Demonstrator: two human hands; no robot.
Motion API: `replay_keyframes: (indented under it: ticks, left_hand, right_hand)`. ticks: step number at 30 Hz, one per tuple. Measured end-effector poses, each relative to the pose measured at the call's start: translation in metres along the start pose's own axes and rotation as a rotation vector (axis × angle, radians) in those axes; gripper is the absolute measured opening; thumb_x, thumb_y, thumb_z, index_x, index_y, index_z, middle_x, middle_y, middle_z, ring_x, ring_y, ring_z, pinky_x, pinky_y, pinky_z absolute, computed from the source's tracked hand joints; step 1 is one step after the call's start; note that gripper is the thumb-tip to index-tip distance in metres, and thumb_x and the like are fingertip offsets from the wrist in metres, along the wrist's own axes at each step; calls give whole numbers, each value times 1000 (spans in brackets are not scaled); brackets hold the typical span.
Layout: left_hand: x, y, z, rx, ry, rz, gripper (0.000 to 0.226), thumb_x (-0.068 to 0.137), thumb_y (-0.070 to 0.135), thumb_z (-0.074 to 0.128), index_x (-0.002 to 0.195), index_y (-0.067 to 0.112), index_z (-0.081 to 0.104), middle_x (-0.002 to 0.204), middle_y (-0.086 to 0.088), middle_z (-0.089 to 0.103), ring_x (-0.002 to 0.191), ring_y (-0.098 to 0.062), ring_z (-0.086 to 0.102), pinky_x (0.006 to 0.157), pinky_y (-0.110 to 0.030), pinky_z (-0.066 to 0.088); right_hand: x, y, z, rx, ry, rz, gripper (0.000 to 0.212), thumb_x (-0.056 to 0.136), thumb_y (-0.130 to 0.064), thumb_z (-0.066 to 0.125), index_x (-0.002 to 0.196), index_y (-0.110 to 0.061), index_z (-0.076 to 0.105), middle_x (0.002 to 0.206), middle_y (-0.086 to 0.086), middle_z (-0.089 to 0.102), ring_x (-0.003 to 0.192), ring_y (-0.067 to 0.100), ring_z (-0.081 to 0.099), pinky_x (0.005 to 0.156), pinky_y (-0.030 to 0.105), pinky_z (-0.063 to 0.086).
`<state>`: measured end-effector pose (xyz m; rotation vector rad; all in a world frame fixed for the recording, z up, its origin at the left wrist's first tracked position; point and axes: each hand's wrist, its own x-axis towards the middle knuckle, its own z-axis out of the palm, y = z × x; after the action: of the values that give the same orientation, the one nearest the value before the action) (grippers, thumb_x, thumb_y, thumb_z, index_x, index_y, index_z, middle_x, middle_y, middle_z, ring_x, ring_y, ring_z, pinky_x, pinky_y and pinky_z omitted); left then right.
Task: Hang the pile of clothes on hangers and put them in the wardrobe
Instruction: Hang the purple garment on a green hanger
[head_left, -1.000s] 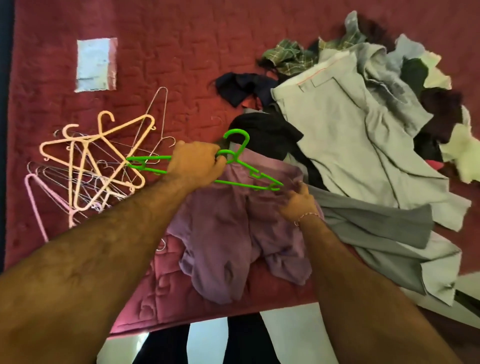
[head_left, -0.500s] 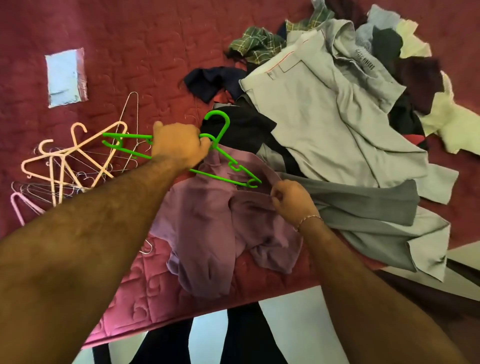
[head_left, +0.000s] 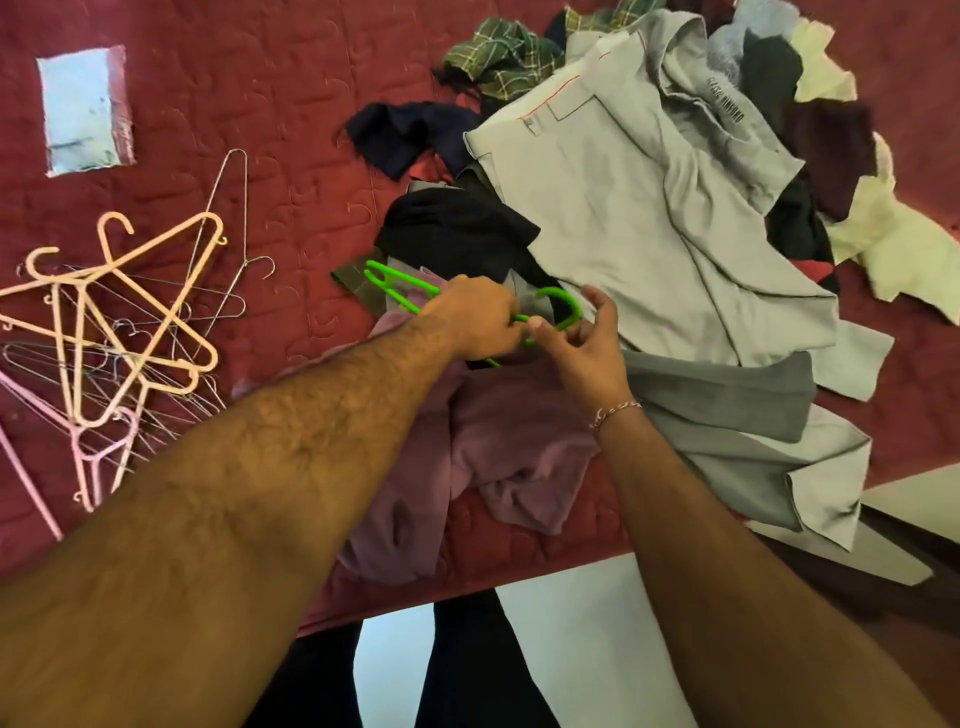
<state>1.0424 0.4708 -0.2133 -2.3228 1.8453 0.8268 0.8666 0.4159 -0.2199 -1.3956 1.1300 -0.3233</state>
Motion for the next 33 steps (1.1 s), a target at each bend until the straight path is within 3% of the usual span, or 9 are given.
replay_keyframes:
  ticks: [4, 8, 11, 14, 17, 21, 26, 31, 33]
  left_hand:
    - [2, -2, 0, 58, 13, 95, 21, 92, 46, 51, 88, 26, 58, 104, -10, 68, 107, -33, 59, 94, -48, 40]
    - [-7, -16, 6, -65, 519, -52, 74, 70, 49, 59, 141, 27, 52, 142, -1, 46, 132, -26, 43, 107, -51, 30]
    - [-20, -41, 20, -252, 727, -525, 72, 69, 36, 61, 139, 26, 49, 142, -2, 44, 132, -27, 43, 105, -47, 35]
    - [-20, -80, 53, -618, 486, -852, 44, 85, 29, 70, 125, 14, 58, 129, -13, 60, 121, -36, 57, 96, -42, 44]
    - [-9, -85, 79, -809, 115, -795, 58, 86, 36, 80, 130, 6, 57, 124, -17, 67, 116, -36, 63, 92, -41, 50]
    - [8, -87, 91, -712, 265, -847, 50, 90, 30, 71, 135, 11, 60, 129, -20, 66, 120, -40, 61, 98, -42, 51]
    - [9, -106, 88, -661, 342, -861, 20, 94, 22, 63, 104, 8, 73, 112, -20, 72, 109, -40, 66, 91, -40, 51]
    - [-6, -114, 69, -1021, 568, -865, 14, 96, 14, 63, 83, 20, 66, 90, -8, 71, 84, -25, 64, 80, -37, 50]
    - [-15, -117, 63, -1101, 610, -835, 17, 98, 13, 61, 83, 21, 67, 85, -3, 67, 78, -16, 56, 75, -33, 48]
  right_hand:
    - [16, 4, 3, -135, -44, -50, 29, 86, -65, 64, 95, -40, 75, 92, 13, 77, 91, 34, 73, 86, 58, 57]
    - [19, 8, -5, -346, 13, -81, 34, 87, -58, 68, 94, -25, 75, 95, -2, 77, 95, 13, 71, 84, 32, 55]
    - [19, 11, -16, -391, -21, -57, 12, 89, -38, 79, 89, -26, 76, 84, -5, 73, 77, -15, 62, 70, 8, 45]
    - [23, 18, -22, -372, -21, -18, 20, 88, -36, 80, 88, -16, 81, 71, -8, 70, 64, -20, 57, 60, 5, 40]
    - [29, 26, -26, -213, -6, 30, 16, 88, -29, 80, 87, -13, 80, 75, 9, 73, 62, -6, 58, 65, 16, 49]
    - [31, 41, -33, -68, -71, 67, 42, 77, -40, 84, 93, -2, 78, 88, 18, 76, 78, 18, 65, 76, 36, 56]
    - [28, 41, -42, -201, -113, 19, 23, 87, -13, 80, 96, 8, 76, 95, 17, 76, 75, -17, 62, 83, 4, 45]
    - [23, 34, -44, -196, -98, 41, 10, 83, -13, 84, 82, -7, 76, 79, -9, 75, 82, -14, 65, 88, 11, 49]
    - [22, 29, -46, -183, -111, 35, 18, 83, -13, 84, 88, 3, 76, 85, 0, 76, 86, -7, 67, 87, 13, 52]
